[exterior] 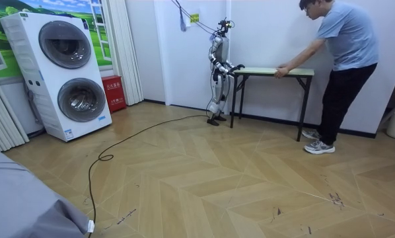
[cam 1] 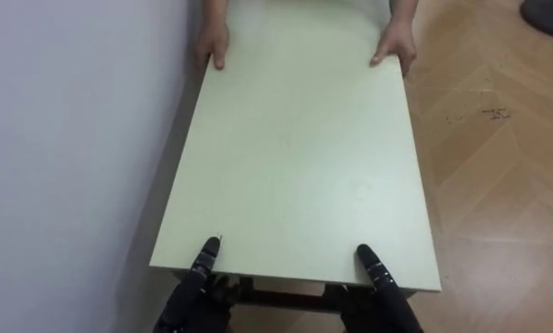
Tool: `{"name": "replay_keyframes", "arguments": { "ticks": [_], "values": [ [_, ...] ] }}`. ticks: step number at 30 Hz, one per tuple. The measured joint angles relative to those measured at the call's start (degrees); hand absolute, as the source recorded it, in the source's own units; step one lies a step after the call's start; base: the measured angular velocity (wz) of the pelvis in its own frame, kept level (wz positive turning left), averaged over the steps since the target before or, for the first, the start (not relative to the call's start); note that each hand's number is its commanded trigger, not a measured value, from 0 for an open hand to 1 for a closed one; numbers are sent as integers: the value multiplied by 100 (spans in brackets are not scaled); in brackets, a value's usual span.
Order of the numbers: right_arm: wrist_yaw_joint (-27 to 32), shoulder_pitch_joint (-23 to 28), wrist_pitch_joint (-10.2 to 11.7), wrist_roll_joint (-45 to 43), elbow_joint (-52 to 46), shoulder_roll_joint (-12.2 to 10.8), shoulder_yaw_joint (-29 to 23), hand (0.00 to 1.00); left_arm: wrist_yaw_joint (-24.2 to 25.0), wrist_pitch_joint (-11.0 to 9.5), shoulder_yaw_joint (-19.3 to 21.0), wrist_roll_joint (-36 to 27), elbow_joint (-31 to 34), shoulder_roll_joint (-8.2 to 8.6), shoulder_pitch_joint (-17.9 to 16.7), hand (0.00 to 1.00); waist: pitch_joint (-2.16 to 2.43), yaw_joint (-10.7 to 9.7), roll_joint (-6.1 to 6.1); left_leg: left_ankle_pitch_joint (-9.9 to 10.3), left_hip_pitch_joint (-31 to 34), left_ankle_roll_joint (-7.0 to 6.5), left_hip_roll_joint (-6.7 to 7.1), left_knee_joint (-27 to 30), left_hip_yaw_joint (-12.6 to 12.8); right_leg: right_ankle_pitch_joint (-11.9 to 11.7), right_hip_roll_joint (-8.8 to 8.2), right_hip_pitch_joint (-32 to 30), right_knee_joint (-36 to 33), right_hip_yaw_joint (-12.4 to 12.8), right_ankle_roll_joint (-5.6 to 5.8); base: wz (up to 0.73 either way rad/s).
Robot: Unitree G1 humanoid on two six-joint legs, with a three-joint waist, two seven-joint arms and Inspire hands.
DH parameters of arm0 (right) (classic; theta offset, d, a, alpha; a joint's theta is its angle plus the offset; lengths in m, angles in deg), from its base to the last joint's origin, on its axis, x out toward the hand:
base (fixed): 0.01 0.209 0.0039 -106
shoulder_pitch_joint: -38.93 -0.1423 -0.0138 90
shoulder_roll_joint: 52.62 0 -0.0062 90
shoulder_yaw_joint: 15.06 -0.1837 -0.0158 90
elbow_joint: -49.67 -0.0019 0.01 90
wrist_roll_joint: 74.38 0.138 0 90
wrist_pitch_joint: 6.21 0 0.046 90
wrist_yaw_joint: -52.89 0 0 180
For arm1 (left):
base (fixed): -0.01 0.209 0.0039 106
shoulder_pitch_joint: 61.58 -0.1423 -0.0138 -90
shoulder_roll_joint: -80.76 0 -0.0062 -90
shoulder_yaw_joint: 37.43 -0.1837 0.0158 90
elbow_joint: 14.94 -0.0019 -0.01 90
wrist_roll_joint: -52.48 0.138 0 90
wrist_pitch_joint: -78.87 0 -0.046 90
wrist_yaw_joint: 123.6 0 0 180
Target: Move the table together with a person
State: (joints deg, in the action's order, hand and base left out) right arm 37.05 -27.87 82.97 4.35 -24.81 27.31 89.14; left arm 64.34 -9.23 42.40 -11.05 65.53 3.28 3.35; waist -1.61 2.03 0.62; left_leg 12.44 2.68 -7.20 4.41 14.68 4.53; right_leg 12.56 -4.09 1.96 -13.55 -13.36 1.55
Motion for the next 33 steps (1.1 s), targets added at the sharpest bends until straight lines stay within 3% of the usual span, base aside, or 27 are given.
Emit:
{"name": "replay_keyframes", "arguments": {
  "ticks": [3,7,10,16,23,33],
  "values": [
    [-40,7,0,-55,0,30,1,0,31,1,13,13,0,5,-9,0,-1,1,-3,0,-17,0,2,-19,0,0,1,9,0,4,0,0],
    [-420,-14,3,-672,-1,247,22,0,177,-36,-14,1185,2,-240,76,0,10,-5,-13,0,-33,0,-1,-45,15,-1,8,10,0,44,1,-3],
    [-524,-20,3,-957,-1,339,19,0,229,-62,-4,1680,2,-286,114,0,35,-8,-31,-7,-37,8,-2,-91,29,-10,10,19,2,47,2,-1],
    [-869,33,3,-1174,4,392,18,0,456,-102,24,1840,15,-373,179,0,105,9,-82,-10,-78,10,-12,-103,58,-15,13,36,36,46,-5,-1],
    [-1376,81,4,-1413,202,476,-22,0,591,-114,38,2056,-112,-507,164,0,112,-1,-87,-7,-123,13,-61,-151,120,-124,70,124,177,65,-20,-6],
    [-1851,-14,3,-2167,554,521,-268,0,863,-170,103,2140,-937,-640,204,0,121,-17,-101,-8,-129,14,-64,-151,127,-130,71,126,183,66,-21,0]
  ]
}}
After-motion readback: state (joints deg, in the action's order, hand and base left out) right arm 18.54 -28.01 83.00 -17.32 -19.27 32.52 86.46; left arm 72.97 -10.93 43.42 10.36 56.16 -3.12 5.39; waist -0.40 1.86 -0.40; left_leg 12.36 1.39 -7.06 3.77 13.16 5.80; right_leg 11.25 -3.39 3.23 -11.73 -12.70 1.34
